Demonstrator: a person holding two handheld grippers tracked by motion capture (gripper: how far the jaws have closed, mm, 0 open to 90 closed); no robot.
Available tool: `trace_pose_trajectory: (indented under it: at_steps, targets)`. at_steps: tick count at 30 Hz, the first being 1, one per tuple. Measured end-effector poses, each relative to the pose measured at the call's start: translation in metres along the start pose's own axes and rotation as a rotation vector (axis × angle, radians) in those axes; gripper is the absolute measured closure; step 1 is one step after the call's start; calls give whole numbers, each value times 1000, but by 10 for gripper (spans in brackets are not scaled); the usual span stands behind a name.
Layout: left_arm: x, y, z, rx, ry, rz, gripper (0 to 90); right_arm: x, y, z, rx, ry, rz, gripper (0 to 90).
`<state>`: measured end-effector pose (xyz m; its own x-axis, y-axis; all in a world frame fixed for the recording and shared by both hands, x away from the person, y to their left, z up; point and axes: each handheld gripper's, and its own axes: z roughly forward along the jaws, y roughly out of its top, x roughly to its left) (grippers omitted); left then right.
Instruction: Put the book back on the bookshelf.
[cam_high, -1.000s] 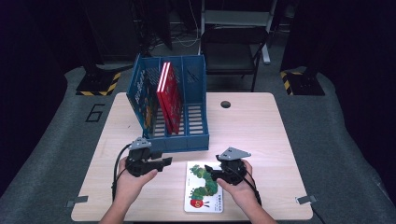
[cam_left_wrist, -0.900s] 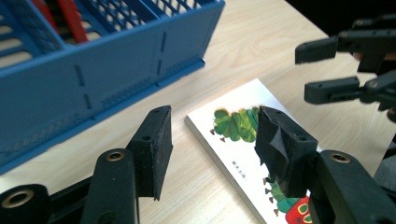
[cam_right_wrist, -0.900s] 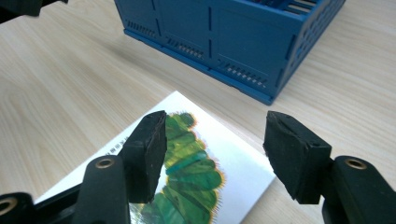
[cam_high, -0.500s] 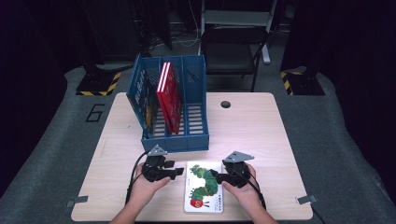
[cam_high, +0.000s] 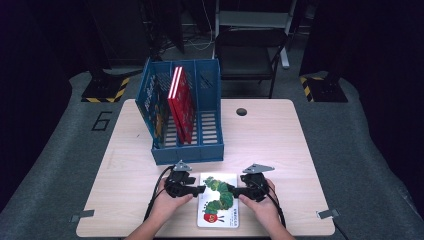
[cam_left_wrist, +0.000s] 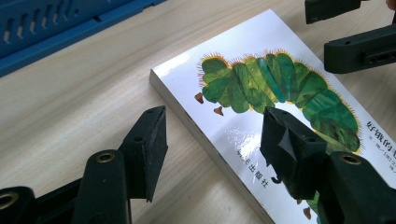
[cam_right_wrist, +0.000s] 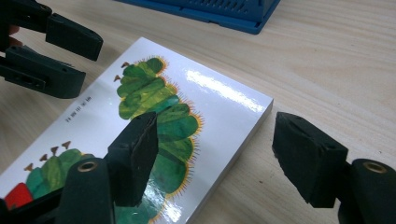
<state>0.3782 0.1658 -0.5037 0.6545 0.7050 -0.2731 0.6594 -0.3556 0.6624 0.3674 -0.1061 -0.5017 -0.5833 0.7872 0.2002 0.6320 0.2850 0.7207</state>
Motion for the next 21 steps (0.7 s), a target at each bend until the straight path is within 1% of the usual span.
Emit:
trace_pose_trajectory:
  at_steps: [1,2,3,4,5,6,7,8,9,10,11,12,13,14,15,16,17,18,19,20,21]
  targets:
    - [0,0,1,-2,6,0,407,-1,0,2,3,-3,-10,307]
    - [0,0,2,6,8,10,402,-1,0,3,9,-1,-10,307]
    - [0,0,3,2,11,15,400,-1,0,5,8,1,-13,306]
    - [0,0,4,-6,12,9,400,-1,0,6,15,2,-10,305]
    - [0,-1,5,-1,12,11,396,0,0,6,18,3,-11,305]
    - [1,-1,5,2,17,19,384,0,0,8,22,3,-5,305]
    - [1,-1,7,-4,26,21,382,0,0,9,21,4,-15,305]
    - [1,-1,7,9,21,28,383,0,0,10,25,5,-14,305]
    - [1,-1,9,0,29,34,383,1,0,10,27,7,-8,305]
    - [1,-1,9,3,31,42,384,2,0,11,30,7,-6,305]
    - [1,-1,10,5,25,45,385,2,0,12,32,6,-6,305]
    - [0,-1,11,-9,27,50,386,3,0,13,35,7,-11,303]
    - [1,-1,12,-5,15,58,386,3,-1,14,42,3,-17,302]
    - [1,-1,13,-9,13,60,386,3,-1,14,36,3,-15,301]
    - [1,-1,14,-23,10,62,386,3,-1,15,40,2,-20,300]
    - [2,-1,15,-21,10,76,382,3,-1,15,45,2,-13,299]
    - [3,-1,16,-29,6,73,375,3,-1,15,44,1,-10,299]
    - [3,-1,17,-37,-4,61,375,2,0,15,38,-10,-2,299]
    - [3,-2,18,-36,-18,44,376,2,-1,15,36,-5,5,299]
    - [4,-2,19,-52,-26,11,373,2,0,16,41,-2,11,300]
    - [5,-2,19,-55,-24,23,376,1,0,16,41,-3,9,299]
